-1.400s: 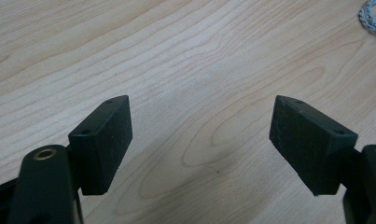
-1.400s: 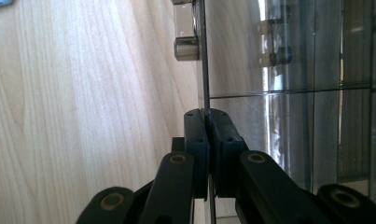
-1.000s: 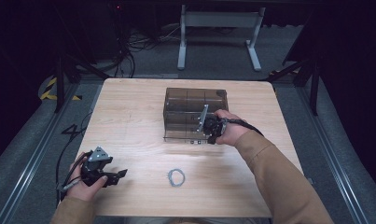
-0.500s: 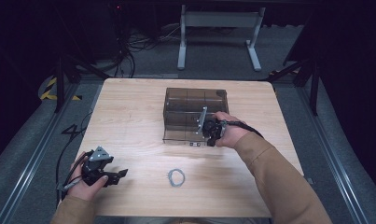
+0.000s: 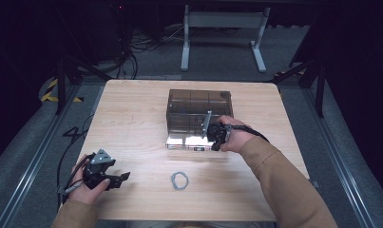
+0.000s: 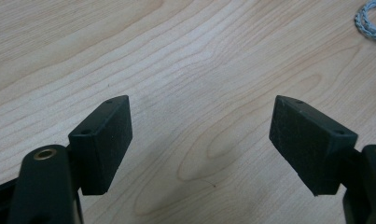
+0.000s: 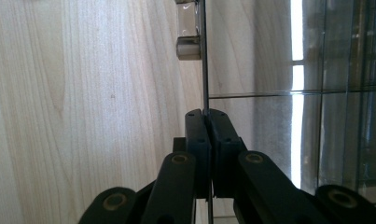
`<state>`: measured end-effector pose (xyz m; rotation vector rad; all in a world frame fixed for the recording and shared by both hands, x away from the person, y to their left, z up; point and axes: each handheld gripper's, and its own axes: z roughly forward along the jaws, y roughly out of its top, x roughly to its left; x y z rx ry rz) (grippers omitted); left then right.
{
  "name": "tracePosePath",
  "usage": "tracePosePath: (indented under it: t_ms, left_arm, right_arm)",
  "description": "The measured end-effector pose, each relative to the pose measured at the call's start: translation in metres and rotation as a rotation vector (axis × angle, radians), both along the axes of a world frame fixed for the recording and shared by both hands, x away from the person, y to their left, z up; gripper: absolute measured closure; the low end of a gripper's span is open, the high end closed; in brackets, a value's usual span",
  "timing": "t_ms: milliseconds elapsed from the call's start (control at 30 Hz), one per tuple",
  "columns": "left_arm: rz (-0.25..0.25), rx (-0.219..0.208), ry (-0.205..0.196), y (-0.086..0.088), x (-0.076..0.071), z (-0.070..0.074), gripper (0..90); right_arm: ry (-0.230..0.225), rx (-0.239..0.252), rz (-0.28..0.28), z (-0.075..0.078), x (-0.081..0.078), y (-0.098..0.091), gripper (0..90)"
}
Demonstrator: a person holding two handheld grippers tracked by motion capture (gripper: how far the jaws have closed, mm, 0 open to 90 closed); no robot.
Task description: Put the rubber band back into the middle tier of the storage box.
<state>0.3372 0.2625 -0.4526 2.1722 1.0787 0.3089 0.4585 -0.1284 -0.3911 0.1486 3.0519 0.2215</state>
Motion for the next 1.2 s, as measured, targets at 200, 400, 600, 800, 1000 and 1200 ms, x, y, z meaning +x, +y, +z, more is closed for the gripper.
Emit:
tracePosePath:
  t_ms: [200,400,600,800,1000,1200]
  left_arm:
    - [-0.001,0.0,0.0,0.0,0.0,0.0,22.1]
    - [0.001,0.002,0.0,0.0,0.0,0.0,22.1]
    - [0.002,0.001,-0.001,0.0,0.0,0.0,22.1]
    - [-0.004,0.001,0.003,0.0,0.0,0.001,22.0]
    - [-0.003,0.001,-0.001,0.0,0.0,0.002,22.0]
    - [0.002,-0.005,-0.011,0.001,0.0,0.002,22.2]
  right_arm:
    - [0.003,-0.004,-0.013,-0.001,-0.002,0.0,88.4]
    - [0.012,0.011,-0.032,-0.002,-0.001,-0.002,87.3]
    - [0.016,0.021,-0.06,0.0,-0.001,-0.004,83.5]
    - [0.008,0.04,-0.076,0.005,-0.003,-0.007,79.4]
    - [-0.001,0.066,-0.089,0.01,-0.007,-0.008,73.3]
    - [-0.003,0.108,-0.126,0.015,-0.013,-0.007,67.4]
